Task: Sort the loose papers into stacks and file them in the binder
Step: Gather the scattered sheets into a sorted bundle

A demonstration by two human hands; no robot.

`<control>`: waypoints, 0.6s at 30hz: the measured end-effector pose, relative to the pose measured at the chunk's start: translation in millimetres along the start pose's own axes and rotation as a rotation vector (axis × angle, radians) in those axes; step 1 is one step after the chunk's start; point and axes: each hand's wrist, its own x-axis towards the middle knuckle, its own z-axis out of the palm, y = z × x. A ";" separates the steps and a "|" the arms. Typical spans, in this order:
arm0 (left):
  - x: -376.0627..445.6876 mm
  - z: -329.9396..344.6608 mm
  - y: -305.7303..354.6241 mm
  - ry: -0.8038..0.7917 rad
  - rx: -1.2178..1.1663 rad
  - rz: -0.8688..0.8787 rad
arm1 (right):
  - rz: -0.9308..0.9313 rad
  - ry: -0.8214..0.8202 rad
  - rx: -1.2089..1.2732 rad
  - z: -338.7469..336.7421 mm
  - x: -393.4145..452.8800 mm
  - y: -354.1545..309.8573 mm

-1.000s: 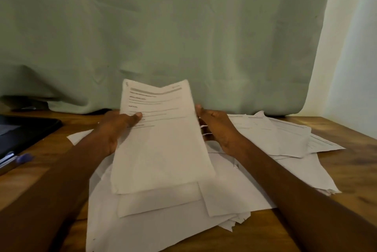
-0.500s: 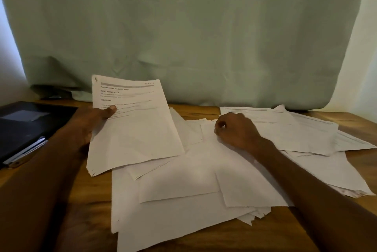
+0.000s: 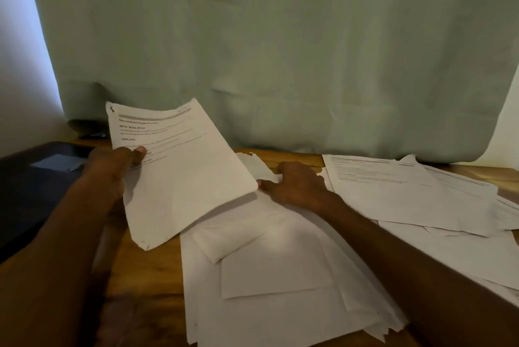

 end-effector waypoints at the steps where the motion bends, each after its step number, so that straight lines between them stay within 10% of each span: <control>1: 4.1 -2.2 -2.8 -0.003 -0.016 -0.032 | 0.031 -0.015 -0.054 0.3 1.8 -7.8; 12: -3.1 19.0 -8.9 0.031 0.031 0.042 | 0.239 0.027 0.378 -3.9 11.3 5.8; 15: -6.1 26.9 -15.3 0.019 0.006 0.070 | 0.185 0.316 0.478 -15.8 5.3 9.8; 18: -15.2 41.5 -17.7 -0.052 -0.019 0.093 | -0.135 0.780 0.063 -41.8 -1.1 6.1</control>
